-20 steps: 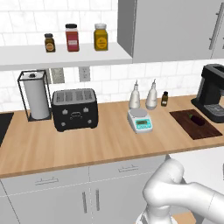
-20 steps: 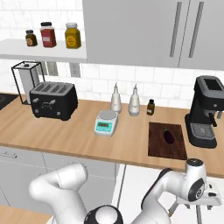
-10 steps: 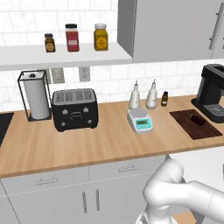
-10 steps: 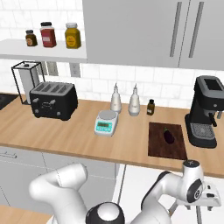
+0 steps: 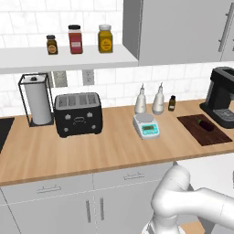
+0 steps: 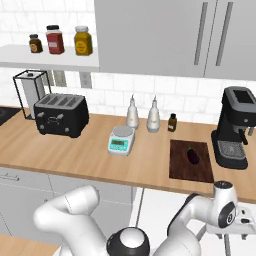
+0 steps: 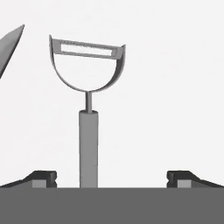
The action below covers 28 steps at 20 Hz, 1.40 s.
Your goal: Place the appropriate cutting tool for cutting the eggplant skin on the cutting board.
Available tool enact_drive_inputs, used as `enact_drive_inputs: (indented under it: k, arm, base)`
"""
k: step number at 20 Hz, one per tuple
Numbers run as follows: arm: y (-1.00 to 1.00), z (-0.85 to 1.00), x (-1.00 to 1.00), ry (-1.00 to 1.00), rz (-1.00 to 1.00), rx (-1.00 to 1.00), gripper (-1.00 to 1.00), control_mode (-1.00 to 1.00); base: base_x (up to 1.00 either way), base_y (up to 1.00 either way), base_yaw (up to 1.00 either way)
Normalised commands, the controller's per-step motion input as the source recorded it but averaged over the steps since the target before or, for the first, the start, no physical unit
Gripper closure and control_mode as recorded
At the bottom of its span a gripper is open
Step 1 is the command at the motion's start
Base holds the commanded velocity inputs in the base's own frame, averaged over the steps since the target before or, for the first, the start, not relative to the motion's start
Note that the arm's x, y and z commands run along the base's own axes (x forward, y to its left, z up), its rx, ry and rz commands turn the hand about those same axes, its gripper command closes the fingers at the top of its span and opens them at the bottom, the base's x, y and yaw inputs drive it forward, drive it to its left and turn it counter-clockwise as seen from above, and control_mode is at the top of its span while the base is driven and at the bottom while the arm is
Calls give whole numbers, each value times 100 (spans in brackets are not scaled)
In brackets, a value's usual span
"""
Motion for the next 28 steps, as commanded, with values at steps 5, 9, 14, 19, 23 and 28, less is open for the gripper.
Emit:
enact_drive_inputs:
  k: [5, 9, 14, 19, 23, 28]
  arm:
    - [0, -11, 6, 3, 0, 1, -100, -100]
    - [-17, -20, -2, 0, 0, 3, -100, -100]
    - [-4, -29, -4, 0, 0, 3, -100, -100]
    - [0, -26, 1, 0, 0, 1, -100, -100]
    - [-7, -28, 0, 0, 0, 0, -100, -100]
    - [-17, -21, 0, 0, 0, 0, -100, -100]
  base:
    - [0, 0, 0]
    - [0, 0, 0]
    - [0, 0, 0]
    - [0, 0, 0]
    - [0, 0, 0]
    - [0, 0, 0]
